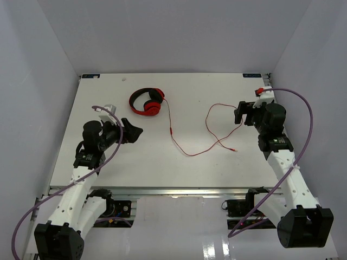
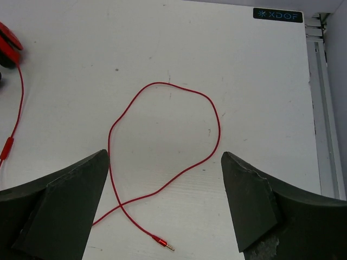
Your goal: Wrap the headphones
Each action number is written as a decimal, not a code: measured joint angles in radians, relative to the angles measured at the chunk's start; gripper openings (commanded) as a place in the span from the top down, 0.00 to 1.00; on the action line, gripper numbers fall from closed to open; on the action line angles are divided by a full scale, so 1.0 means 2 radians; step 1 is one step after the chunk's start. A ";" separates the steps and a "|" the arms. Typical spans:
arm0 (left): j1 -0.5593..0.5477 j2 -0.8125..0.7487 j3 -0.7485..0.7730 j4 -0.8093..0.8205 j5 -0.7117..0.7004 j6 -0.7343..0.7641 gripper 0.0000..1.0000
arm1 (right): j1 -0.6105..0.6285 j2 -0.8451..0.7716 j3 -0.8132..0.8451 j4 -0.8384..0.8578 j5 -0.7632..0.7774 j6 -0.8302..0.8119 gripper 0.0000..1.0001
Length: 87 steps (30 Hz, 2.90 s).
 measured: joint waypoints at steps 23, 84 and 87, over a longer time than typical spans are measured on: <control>0.060 0.557 0.403 -0.056 -0.103 0.015 0.08 | 0.000 0.021 -0.057 -0.127 -0.451 -0.327 0.09; 0.003 0.081 0.161 -0.025 -0.072 0.062 1.00 | 0.252 0.268 0.112 0.147 -0.272 -0.117 0.10; 0.003 0.073 0.161 -0.048 -0.067 0.052 1.00 | 0.251 0.280 0.131 0.170 -0.293 -0.116 0.08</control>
